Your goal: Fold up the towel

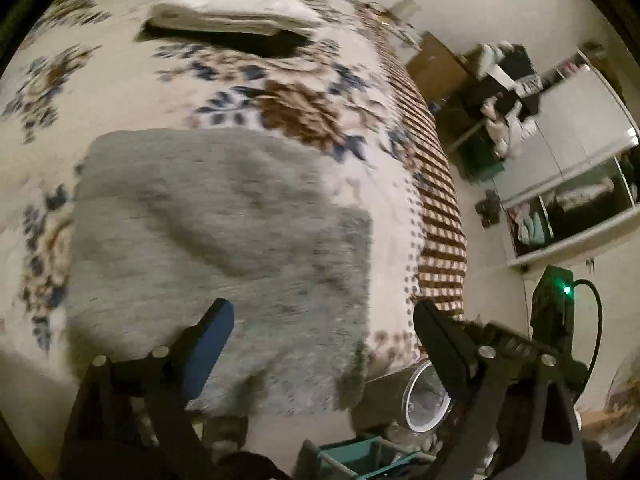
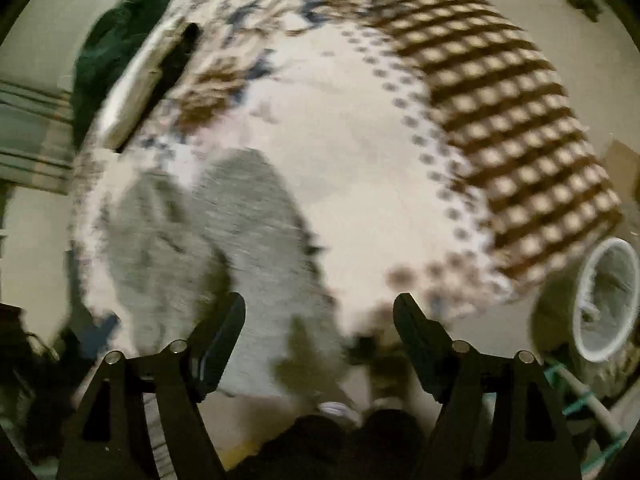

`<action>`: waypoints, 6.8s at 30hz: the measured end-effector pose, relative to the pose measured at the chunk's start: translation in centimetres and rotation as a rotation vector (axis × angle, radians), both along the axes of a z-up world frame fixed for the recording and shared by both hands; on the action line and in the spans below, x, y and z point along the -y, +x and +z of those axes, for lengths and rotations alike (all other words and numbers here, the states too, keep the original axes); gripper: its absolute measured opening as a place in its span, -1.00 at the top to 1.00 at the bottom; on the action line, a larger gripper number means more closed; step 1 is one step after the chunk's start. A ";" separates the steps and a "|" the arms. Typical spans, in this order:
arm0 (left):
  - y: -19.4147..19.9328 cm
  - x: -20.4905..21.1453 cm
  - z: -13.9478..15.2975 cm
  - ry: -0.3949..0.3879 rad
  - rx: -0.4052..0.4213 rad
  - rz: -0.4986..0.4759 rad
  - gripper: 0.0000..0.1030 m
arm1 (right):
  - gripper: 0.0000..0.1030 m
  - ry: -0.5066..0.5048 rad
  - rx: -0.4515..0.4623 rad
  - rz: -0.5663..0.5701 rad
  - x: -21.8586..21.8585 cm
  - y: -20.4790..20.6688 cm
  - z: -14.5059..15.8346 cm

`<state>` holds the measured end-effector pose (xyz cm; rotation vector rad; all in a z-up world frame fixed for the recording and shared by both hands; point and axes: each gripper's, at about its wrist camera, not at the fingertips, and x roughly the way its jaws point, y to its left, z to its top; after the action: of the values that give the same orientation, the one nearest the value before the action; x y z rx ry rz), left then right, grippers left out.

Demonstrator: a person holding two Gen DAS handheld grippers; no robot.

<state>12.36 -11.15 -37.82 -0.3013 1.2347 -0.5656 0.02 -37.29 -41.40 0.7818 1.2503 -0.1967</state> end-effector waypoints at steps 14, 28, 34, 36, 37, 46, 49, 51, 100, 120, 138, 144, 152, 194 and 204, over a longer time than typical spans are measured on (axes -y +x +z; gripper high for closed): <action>3.4 -8.6 -2.7 0.409 0.026 0.174 -0.79 | -0.70 0.159 -0.033 0.387 -10.8 16.6 -6.2; 4.8 -8.5 -3.6 0.490 0.044 0.192 -0.79 | 0.45 -0.024 0.064 0.302 -11.2 13.7 -1.7; 5.3 -8.5 -2.8 0.387 0.023 0.176 -0.79 | 0.50 -0.024 0.141 0.170 -6.9 9.1 3.6; 5.6 -7.8 -3.1 0.345 0.007 0.156 -0.79 | 0.50 -0.031 0.144 0.120 -4.8 7.1 4.7; 5.7 -7.2 -3.4 0.341 0.001 0.141 -0.79 | 0.50 -0.036 0.136 0.085 -3.4 5.8 5.0; 6.9 -2.1 -9.7 0.300 -0.128 -0.004 -0.79 | 0.41 -0.076 -0.088 -0.066 4.6 0.3 -2.7; 6.7 -1.7 -9.2 0.304 -0.126 -0.021 -0.79 | -0.06 -0.058 -0.227 -0.028 5.1 0.9 -6.3; 6.9 -2.1 -7.8 0.273 -0.111 -0.007 -0.79 | -0.14 -0.071 -0.179 -0.046 5.6 1.2 -5.2; 6.6 -7.3 -15.3 -0.123 -0.318 0.023 -1.00 | -0.84 0.449 0.080 -0.052 0.6 -0.6 -12.2; 6.5 -6.1 -10.7 -0.255 -0.248 -0.007 -0.25 | 0.19 0.418 0.143 -0.065 -3.0 -1.0 -8.9; 14.4 -5.5 -0.7 -0.333 -0.089 0.012 -0.25 | 0.22 0.295 0.317 0.056 -3.3 7.3 7.5; 25.5 -5.2 2.9 -0.367 -0.006 0.023 -0.25 | 0.22 0.264 0.398 0.058 -3.8 19.9 10.7; 44.0 -5.8 3.8 -0.364 0.071 0.031 -0.25 | 0.22 0.230 0.471 0.056 -4.7 39.8 10.6; 35.3 -4.5 16.8 0.370 0.410 0.106 -0.96 | -0.81 -0.738 0.251 0.094 -15.3 35.5 31.4; 24.1 -6.2 27.6 0.383 0.504 0.184 -0.96 | -0.82 -0.762 0.373 0.118 -18.8 22.9 44.8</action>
<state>36.44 -4.93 -10.17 0.0536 0.7918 -0.2158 22.94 -18.46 3.38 0.0725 0.7671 -0.3820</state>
